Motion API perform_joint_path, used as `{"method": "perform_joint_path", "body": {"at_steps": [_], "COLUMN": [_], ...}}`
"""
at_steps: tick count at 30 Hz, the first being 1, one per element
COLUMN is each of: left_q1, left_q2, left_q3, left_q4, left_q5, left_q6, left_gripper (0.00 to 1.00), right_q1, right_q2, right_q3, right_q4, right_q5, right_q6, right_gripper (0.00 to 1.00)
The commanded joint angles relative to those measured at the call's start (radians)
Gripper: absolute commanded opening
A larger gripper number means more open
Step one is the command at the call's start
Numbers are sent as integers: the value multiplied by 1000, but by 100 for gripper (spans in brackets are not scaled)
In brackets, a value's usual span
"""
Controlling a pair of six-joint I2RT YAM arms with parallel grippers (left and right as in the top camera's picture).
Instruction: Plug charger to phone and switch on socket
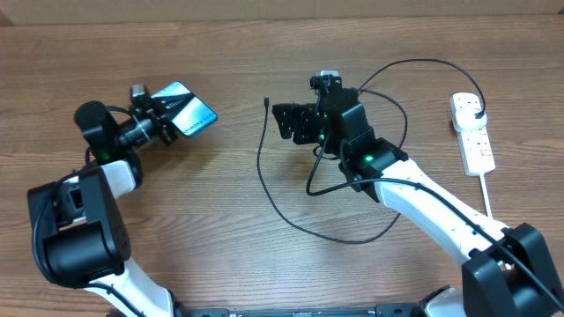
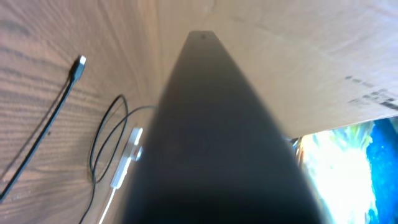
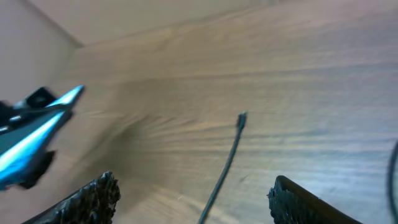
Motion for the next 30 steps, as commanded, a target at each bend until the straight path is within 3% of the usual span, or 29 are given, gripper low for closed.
{"method": "perform_joint_path", "body": {"at_steps": [1, 11, 30], "left_q1": [24, 36, 36], "left_q2": [-3, -3, -3], "left_q3": [39, 40, 40], "left_q4": [7, 7, 7], "left_q5": [43, 54, 53], "left_q6": [5, 12, 26], "left_gripper": [4, 4, 4], "right_q1": [3, 19, 95], "right_q2": [77, 349, 568], "right_q3": [48, 332, 413], "right_q4": [16, -120, -34], "right_q5": [80, 76, 183], "right_q6": [-36, -96, -163], "right_gripper": [78, 76, 70]}}
